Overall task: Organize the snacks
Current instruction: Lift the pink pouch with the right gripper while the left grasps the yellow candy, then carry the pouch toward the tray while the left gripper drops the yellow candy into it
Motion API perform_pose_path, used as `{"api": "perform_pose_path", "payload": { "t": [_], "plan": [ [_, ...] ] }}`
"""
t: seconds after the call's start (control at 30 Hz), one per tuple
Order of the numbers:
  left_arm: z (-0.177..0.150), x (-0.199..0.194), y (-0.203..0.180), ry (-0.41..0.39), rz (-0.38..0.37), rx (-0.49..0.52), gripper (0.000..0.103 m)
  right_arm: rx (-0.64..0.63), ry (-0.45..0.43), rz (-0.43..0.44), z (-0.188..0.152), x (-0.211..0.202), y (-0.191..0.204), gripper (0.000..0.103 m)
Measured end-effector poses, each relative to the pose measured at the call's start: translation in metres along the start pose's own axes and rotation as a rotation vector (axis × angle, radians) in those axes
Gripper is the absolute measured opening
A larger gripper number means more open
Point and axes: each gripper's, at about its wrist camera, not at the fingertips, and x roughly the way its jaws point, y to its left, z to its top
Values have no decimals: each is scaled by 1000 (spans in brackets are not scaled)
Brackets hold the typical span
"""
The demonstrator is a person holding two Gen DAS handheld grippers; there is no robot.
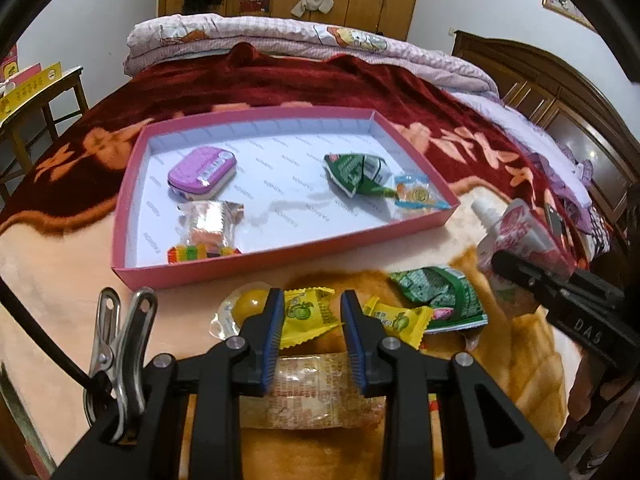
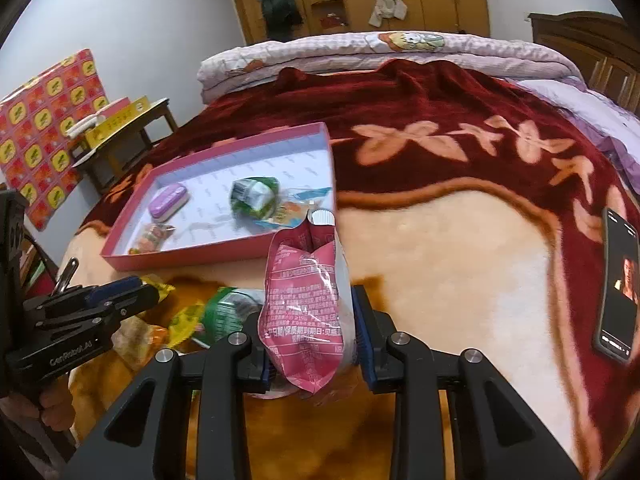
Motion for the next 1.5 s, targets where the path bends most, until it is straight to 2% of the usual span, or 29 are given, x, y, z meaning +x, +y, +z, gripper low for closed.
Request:
{"api": "perform_pose_path", "payload": {
  "t": [0.3, 0.53, 0.83, 1.07, 1.27, 1.5],
  "plan": [
    [17, -22, 6, -65, 3, -9, 30, -35, -15, 43, 9, -4, 16, 32],
    [38, -19, 12, -82, 26, -3, 30, -65, -28, 62, 21, -3, 26, 32],
    [57, 9, 17, -71, 42, -2, 30, -87, -35, 76, 34, 4, 33, 32],
    [60, 33, 17, -40, 56, 0, 30, -90, -30, 82, 43, 14, 31, 31],
    [59, 39, 18, -37, 67, 2, 30, -93, -26, 80, 48, 21, 31, 31],
    [55, 45, 21, -10, 80, -13, 41, -101, -27, 78, 55, 29, 32, 31]
  ]
}}
